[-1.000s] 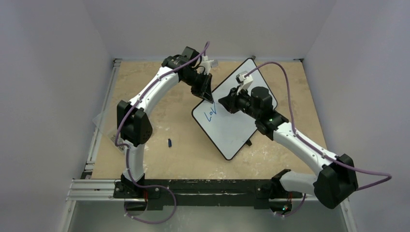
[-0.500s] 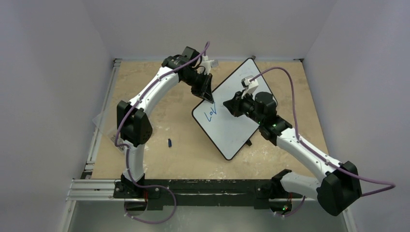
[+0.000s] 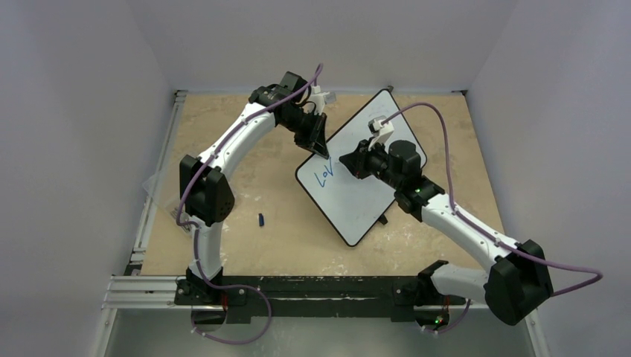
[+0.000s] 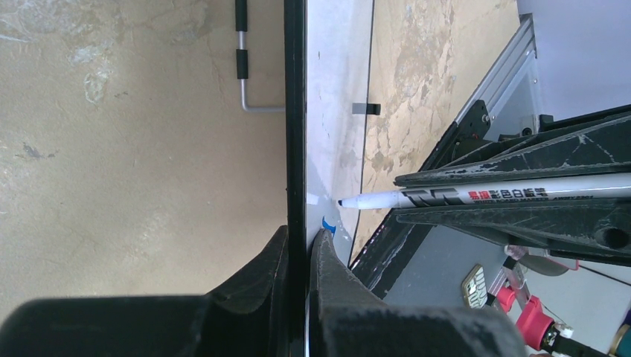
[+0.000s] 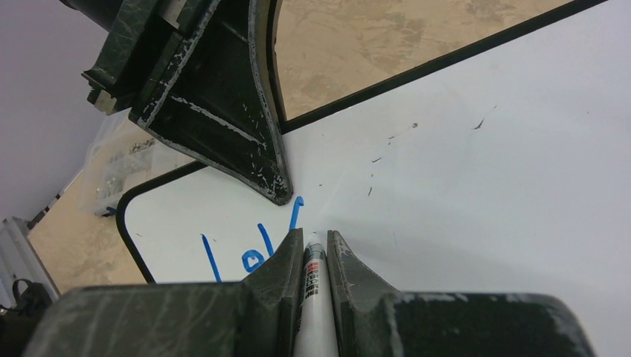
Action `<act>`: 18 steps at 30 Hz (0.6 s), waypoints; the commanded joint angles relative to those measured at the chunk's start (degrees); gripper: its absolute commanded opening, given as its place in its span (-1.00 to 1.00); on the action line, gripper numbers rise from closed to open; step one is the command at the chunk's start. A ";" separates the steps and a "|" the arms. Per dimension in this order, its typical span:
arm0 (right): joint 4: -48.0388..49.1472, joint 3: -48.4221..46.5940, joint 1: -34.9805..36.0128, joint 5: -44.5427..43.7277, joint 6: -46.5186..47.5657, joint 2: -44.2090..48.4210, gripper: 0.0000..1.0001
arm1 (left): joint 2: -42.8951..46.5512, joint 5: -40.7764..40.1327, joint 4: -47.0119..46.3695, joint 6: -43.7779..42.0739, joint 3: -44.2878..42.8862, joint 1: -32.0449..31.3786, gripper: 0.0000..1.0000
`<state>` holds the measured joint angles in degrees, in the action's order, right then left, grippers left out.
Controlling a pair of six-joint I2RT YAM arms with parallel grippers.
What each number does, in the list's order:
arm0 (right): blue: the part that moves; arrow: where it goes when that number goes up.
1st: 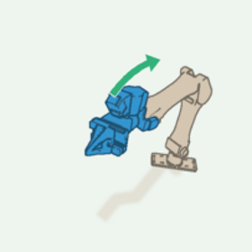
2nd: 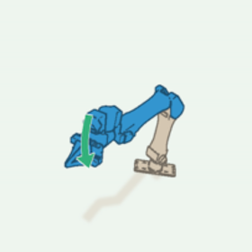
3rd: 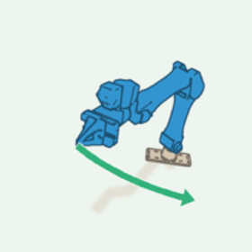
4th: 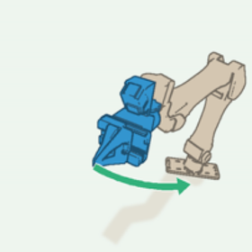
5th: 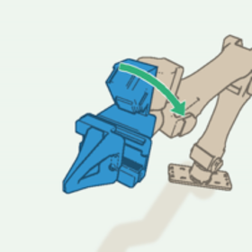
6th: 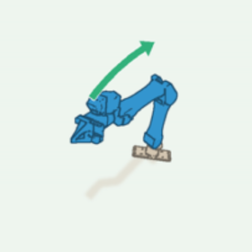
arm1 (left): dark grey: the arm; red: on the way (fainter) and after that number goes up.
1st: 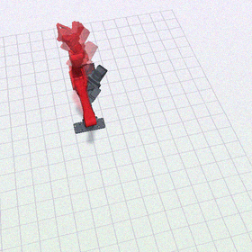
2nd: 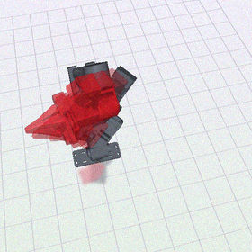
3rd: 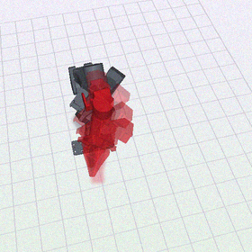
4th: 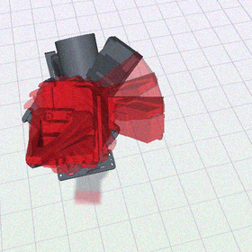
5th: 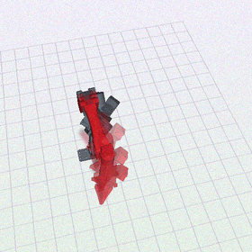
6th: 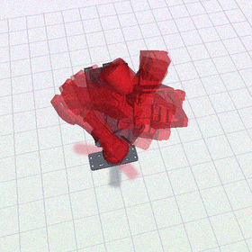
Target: Write a sentence on the whiteboard
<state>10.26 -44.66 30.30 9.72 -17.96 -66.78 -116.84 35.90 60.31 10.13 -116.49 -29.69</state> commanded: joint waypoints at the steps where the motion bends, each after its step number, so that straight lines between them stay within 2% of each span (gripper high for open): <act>1: 3.57 0.10 -0.34 1.24 -0.71 -0.80 -1.00 | 1.04 -12.70 -0.70 -4.67 1.44 -1.22 -1.00; 18: 2.16 0.08 -2.98 1.16 0.15 -1.30 -1.00 | 0.37 -12.46 -0.83 -4.59 1.46 -1.16 -1.00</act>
<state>11.51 -44.49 28.40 10.20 -18.15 -68.31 -116.68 35.75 60.27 10.17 -116.33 -29.76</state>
